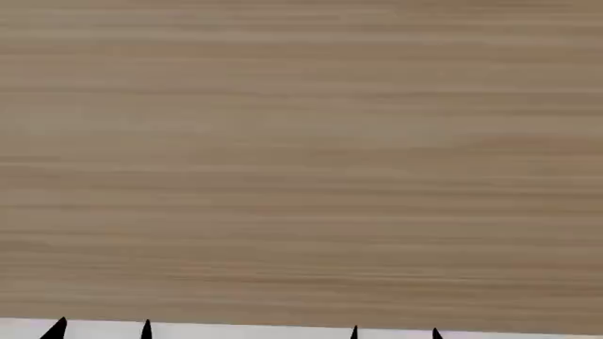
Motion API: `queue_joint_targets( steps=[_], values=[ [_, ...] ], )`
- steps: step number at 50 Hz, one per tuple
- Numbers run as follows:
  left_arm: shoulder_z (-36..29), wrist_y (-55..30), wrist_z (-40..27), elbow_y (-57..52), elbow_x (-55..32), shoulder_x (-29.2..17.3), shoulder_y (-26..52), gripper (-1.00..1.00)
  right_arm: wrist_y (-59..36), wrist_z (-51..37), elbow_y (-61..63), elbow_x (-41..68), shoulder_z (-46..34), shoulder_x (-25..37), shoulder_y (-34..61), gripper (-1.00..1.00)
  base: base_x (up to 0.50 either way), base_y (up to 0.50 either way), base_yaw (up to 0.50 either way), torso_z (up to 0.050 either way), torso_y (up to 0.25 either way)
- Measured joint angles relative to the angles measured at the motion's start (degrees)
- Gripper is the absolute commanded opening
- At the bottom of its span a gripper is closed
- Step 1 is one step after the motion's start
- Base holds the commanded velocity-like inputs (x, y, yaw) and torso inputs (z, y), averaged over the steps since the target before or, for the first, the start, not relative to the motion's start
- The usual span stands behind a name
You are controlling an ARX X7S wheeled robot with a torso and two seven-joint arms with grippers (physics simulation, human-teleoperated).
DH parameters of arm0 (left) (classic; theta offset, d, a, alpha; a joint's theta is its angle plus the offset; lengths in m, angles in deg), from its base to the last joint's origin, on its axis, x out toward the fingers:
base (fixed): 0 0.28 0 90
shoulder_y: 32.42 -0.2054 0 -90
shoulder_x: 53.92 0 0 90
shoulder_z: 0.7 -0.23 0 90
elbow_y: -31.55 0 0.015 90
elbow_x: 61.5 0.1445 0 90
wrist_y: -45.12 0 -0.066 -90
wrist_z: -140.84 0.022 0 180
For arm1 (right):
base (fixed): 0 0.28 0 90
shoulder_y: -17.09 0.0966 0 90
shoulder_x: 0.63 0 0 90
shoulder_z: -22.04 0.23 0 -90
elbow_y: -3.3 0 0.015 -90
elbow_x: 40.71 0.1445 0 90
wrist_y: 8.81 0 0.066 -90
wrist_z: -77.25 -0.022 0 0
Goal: Put the right moka pot on the stove.
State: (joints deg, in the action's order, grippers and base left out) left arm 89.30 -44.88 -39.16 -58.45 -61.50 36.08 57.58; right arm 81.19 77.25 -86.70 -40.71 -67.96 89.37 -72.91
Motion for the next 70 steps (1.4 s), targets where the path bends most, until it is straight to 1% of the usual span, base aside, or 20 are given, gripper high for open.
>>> queue_joint_targets(
  steps=[4, 17, 48, 67, 70],
  values=[
    [-0.88, 0.71, -0.85, 0.59, 0.63, -0.17, -0.7, 1.0, 0.56, -0.25, 0.51, 0.16, -0.81, 0.21, -0.62, 1.0, 0.0, 0.0, 0.0, 0.0, 0.0],
    [-2.47, 1.1, -1.88, -0.44, -1.39, -1.77, -0.74, 1.0, 0.27, -1.71, -0.03, 2.14, -2.17, 1.77, -0.19, 1.0, 0.0, 0.0, 0.0, 0.004, 0.0],
    [-5.38, 2.42, -4.71, 0.0, -5.03, -4.45, -0.44, 1.0, 0.77, -5.01, -1.91, 4.3, -5.69, 4.47, 0.76, 1.0, 0.0, 0.0, 0.0, 0.046, 0.0],
    [-6.79, 3.17, -6.7, 0.33, -5.64, -5.59, -0.33, 1.0, 0.64, -6.64, -2.4, 5.26, -7.3, 5.59, 1.24, 1.0, 0.0, 0.0, 0.0, 0.05, 0.0],
    [-6.94, 3.34, -7.24, 0.44, -5.55, -5.69, -0.26, 1.0, 0.62, -6.87, -2.4, 5.46, -7.46, 5.77, 1.29, 1.0, 0.0, 0.0, 0.0, 0.011, 0.0]
  ],
)
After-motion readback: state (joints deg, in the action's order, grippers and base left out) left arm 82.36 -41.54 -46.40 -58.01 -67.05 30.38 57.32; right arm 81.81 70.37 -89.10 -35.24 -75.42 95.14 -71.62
